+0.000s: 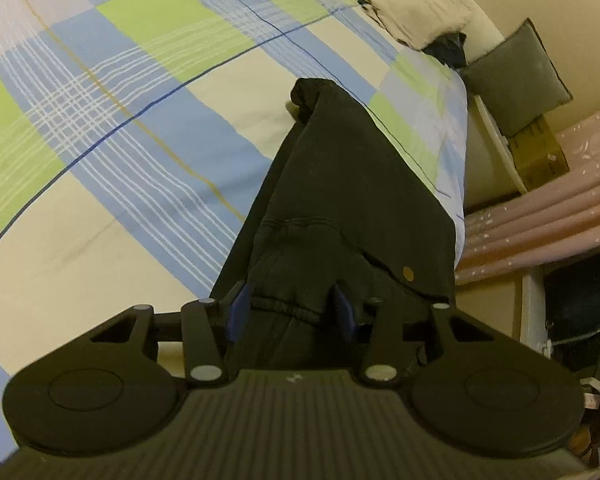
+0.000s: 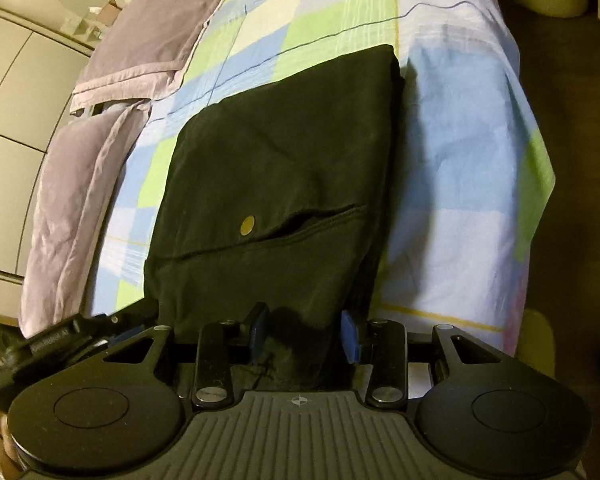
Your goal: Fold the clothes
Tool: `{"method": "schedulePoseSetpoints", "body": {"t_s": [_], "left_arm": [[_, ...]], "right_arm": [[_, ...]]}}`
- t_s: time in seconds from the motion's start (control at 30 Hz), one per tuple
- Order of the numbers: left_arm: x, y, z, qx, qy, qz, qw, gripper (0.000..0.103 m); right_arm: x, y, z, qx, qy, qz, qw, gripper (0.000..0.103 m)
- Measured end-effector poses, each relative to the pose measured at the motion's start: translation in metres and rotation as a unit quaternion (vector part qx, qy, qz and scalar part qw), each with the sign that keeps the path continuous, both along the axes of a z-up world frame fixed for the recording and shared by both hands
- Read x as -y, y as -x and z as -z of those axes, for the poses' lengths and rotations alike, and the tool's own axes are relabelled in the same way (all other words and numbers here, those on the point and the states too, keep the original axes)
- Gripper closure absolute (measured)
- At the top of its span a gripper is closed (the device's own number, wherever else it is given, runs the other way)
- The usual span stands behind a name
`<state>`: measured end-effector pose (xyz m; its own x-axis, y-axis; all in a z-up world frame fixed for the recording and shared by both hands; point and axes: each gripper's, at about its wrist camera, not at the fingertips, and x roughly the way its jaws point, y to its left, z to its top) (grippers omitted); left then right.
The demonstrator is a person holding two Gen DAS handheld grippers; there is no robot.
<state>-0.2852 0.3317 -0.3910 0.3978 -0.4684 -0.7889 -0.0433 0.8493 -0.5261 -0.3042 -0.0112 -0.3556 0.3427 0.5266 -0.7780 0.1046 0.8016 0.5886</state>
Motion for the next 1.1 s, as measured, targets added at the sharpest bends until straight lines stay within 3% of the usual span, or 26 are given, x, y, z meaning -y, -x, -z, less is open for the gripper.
{"method": "schedulePoseSetpoints", "body": {"t_s": [0.07,0.17,0.27,0.33,0.4,0.47,0.57,0.63,0.67,0.7,0.77,0.87,0.93,0.97,1.0,1.03,1.1], "left_arm": [[0.004,-0.002,-0.001,0.009,-0.017,0.019,0.9996,0.065],[0.007,0.000,-0.005,0.026,-0.038,0.044,0.9980,0.078],[-0.009,0.010,-0.010,0.046,-0.007,0.025,0.9986,0.084],[-0.024,0.014,-0.004,0.043,0.027,0.000,0.9987,0.085],[-0.029,0.017,0.021,0.019,0.034,-0.016,0.9991,0.083],[-0.031,0.018,0.039,0.008,0.038,-0.030,0.9988,0.080],[-0.031,0.009,0.025,0.000,0.036,-0.016,0.9992,0.077],[-0.027,0.002,0.010,0.001,0.018,0.007,0.9998,0.077],[-0.026,-0.002,0.000,0.008,0.007,0.013,0.9999,0.076],[-0.025,-0.010,-0.010,0.019,-0.007,0.015,0.9997,0.073],[-0.025,-0.028,-0.016,0.034,0.001,0.000,0.9994,0.068],[-0.016,-0.057,-0.013,0.032,0.023,-0.003,0.9992,0.065],[0.000,-0.070,0.002,0.011,0.018,0.018,0.9996,0.072],[0.008,-0.077,0.009,0.000,0.015,0.029,0.9995,0.080],[0.009,-0.075,0.010,0.007,0.012,0.035,0.9993,0.091],[0.011,-0.073,0.010,0.014,0.008,0.040,0.9991,0.098],[0.008,-0.067,0.007,0.031,0.009,0.042,0.9986,0.101]], "right_arm": [[-0.005,0.006,-0.001,0.002,0.003,0.004,1.000,0.062],[-0.015,0.008,-0.001,0.010,0.013,-0.002,1.000,0.062],[-0.025,0.008,-0.006,0.038,0.031,-0.021,0.999,0.094],[-0.025,0.011,-0.011,0.070,0.016,-0.027,0.997,0.096],[-0.029,0.017,-0.007,0.079,0.030,-0.048,0.995,0.096],[-0.030,0.019,0.022,0.038,0.042,-0.043,0.997,0.096],[-0.021,0.014,0.028,0.019,0.008,-0.031,0.999,0.092],[-0.015,0.011,0.024,0.008,-0.006,-0.036,0.999,0.079],[-0.009,0.011,0.018,0.003,-0.004,-0.034,0.999,0.061],[-0.004,0.012,0.012,0.003,0.010,-0.025,1.000,0.050],[0.011,0.008,0.001,0.020,0.022,0.005,1.000,0.050],[0.031,-0.014,0.005,0.016,-0.010,0.074,0.997,0.050],[0.032,-0.023,0.014,-0.001,-0.027,0.091,0.995,0.050],[0.032,-0.026,0.018,-0.007,-0.034,0.098,0.995,0.052],[0.031,-0.025,0.021,-0.005,-0.033,0.098,0.995,0.082],[0.029,-0.024,0.023,-0.002,-0.029,0.098,0.995,0.089],[0.023,-0.022,0.020,0.017,-0.016,0.098,0.995,0.092]]}}
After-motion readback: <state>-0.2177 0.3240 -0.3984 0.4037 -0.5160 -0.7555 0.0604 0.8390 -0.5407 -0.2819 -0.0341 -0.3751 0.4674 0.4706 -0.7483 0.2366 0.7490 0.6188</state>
